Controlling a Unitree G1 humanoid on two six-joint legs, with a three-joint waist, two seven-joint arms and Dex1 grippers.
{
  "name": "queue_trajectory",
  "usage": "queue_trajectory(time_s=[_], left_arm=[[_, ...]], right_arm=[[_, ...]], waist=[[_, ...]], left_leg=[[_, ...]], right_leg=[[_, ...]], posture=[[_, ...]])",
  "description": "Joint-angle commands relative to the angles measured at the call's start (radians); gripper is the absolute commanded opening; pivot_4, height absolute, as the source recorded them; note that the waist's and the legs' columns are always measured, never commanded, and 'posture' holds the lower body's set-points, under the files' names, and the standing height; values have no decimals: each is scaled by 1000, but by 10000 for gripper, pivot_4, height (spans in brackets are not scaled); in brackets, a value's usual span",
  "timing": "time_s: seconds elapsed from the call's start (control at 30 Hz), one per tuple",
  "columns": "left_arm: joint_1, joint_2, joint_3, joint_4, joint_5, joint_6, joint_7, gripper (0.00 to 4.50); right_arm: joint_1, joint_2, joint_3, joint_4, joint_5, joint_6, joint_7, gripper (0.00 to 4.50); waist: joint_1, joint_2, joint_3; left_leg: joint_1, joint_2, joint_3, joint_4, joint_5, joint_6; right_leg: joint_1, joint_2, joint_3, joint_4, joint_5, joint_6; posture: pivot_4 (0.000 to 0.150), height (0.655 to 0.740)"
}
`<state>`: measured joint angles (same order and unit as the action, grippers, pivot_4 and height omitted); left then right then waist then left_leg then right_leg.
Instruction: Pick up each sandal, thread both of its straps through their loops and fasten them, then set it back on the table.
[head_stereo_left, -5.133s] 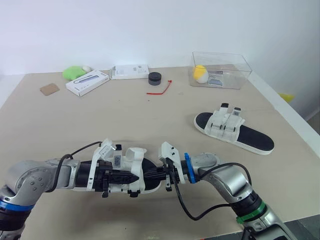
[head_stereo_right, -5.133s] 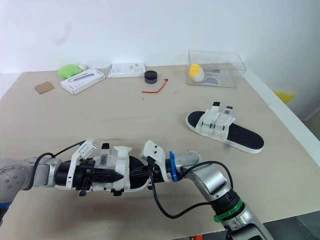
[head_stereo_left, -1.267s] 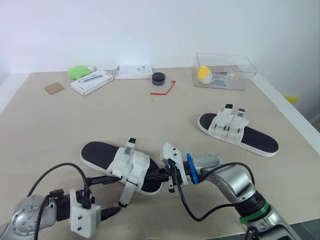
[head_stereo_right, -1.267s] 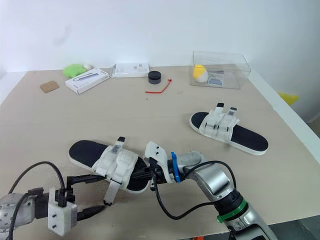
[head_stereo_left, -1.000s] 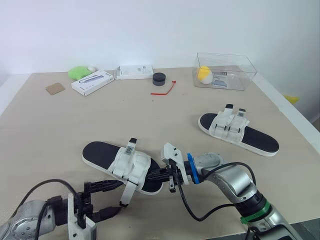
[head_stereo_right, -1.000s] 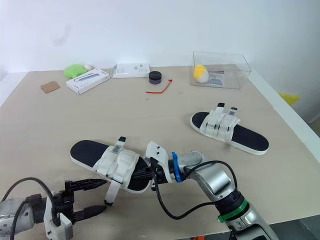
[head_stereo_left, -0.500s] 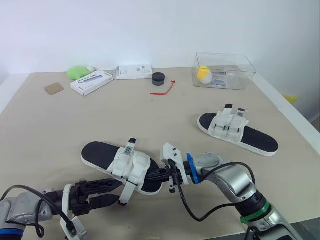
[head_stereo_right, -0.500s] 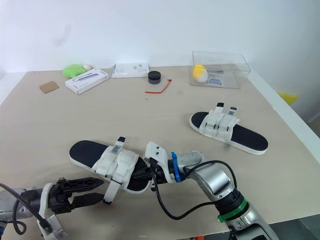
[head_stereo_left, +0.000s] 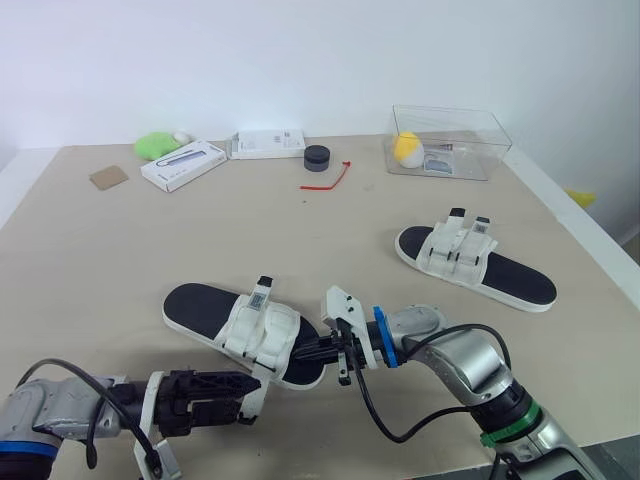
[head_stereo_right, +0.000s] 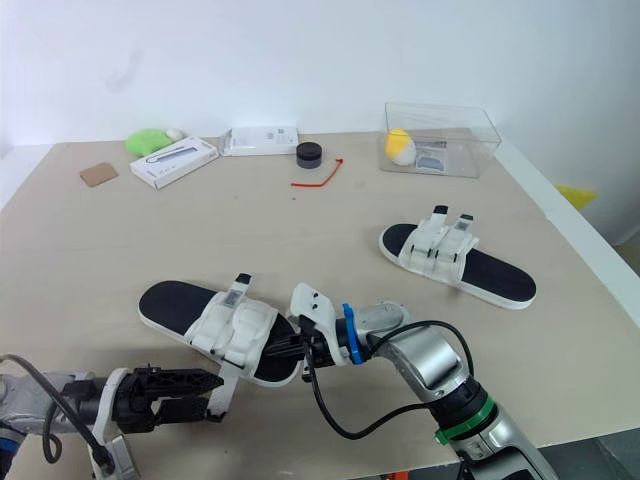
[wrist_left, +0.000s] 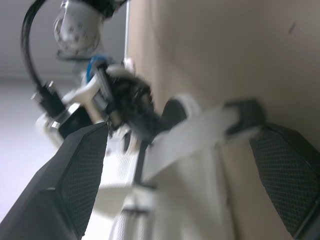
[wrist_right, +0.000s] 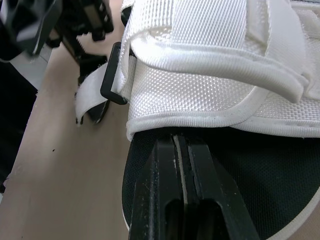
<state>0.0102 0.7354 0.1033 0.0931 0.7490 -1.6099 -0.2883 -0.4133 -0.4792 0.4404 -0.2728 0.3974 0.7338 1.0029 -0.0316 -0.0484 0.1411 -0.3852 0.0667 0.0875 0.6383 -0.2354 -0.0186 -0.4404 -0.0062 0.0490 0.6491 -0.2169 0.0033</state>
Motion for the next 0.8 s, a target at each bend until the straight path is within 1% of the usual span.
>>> queue_trajectory(time_s=[0.03, 0.07, 0.17, 0.2, 0.23, 0.27, 0.37, 0.4, 0.43, 0.53, 0.57, 0.63, 0.7, 0.8], left_arm=[[-1, 12, -19, -27, 11, -5, 23, 44661], [-3, 11, -23, -24, 11, -5, 22, 44661], [-9, 6, -27, -18, 10, -5, 20, 36430], [-11, 4, -29, -17, 8, -3, 17, 30561], [-12, 3, -32, -15, 8, 0, 15, 27011], [-13, 3, -34, -15, 8, 1, 14, 22549], [-14, 3, -40, -16, 5, 8, 13, 8771], [-14, 3, -42, -17, 3, 10, 13, 3219], [-13, 3, -44, -17, 1, 12, 13, 206], [-15, 11, -65, -12, -25, 11, 21, 206], [-13, 36, -104, -23, -67, 15, 28, 206], [-4, 107, -203, -71, -177, 51, 34, 206], [2, 167, -266, -129, -277, 116, 32, 206], [2, 306, -395, -228, -501, 284, -18, 206]], right_arm=[[1, -8, 18, 7, -12, 16, 0, 0], [0, -8, 18, 7, -12, 16, -1, 0], [-1, -9, 17, 9, -13, 16, -1, 0], [-1, -9, 17, 9, -13, 16, -1, 0], [-1, -10, 17, 9, -13, 15, 0, 0], [-2, -10, 17, 10, -13, 15, 0, 0], [-2, -10, 17, 10, -14, 14, 1, 0], [-3, -11, 17, 10, -14, 13, 2, 0], [-3, -11, 17, 11, -14, 13, 2, 0], [-3, -12, 18, 11, -14, 12, 3, 0], [-4, -13, 18, 12, -14, 12, 5, 0], [-5, -13, 18, 13, -14, 12, 6, 0], [-6, -14, 19, 13, -14, 13, 7, 0], [-8, -15, 20, 16, -15, 11, 9, 0]], waist=[[0, 0, 0], [0, 0, 0], [0, 0, 0], [0, 0, 0], [0, 0, 0], [0, 0, 0], [0, 0, 0], [0, 0, 0], [1, 1, -1], [1, 2, -1], [1, 2, -1], [1, 1, -2], [1, 2, -1], [0, 1, -1]], left_leg=[[0, 0, 0, 0, 0, 0], [0, 0, 0, 0, 0, 0], [0, 0, 0, 0, 0, 0], [0, 0, 0, 0, 0, 0], [0, 0, 0, 0, 0, 0], [0, 0, 0, 0, 0, 0], [0, 0, 0, 0, 0, 0], [0, 0, 0, 0, 0, 0], [0, 0, 0, 0, 0, 0], [0, 0, 0, 0, 0, 0], [0, 0, 0, 1, 0, 0], [0, 0, 0, 1, 0, 0], [0, 0, 0, 1, 0, 0], [0, 0, 0, 1, 0, 0]], right_leg=[[0, 0, 0, 0, 0, 0], [0, 0, 0, 0, 0, 0], [0, 0, 0, 0, 0, 0], [0, 0, 0, 0, 0, 0], [0, 0, 0, 0, 0, 0], [0, 0, 0, 0, 0, 0], [0, 0, 0, 0, 1, -1], [0, 0, 0, 0, 1, -1], [0, 0, 0, 0, 1, -1], [0, 0, 0, 0, 1, 0], [1, 0, 0, 0, 1, 0], [1, 0, 0, 0, 1, 1], [0, 0, 1, 0, 1, 1], [0, -1, 0, 0, 1, 1]], posture=[[1500, 7400], [1500, 7400], [1500, 7400], [1500, 7400], [1500, 7400], [1500, 7400], [1500, 7400], [1500, 7400], [1500, 7400], [1500, 7400], [1500, 7400], [1500, 7400], [1500, 7400], [1500, 7400]])
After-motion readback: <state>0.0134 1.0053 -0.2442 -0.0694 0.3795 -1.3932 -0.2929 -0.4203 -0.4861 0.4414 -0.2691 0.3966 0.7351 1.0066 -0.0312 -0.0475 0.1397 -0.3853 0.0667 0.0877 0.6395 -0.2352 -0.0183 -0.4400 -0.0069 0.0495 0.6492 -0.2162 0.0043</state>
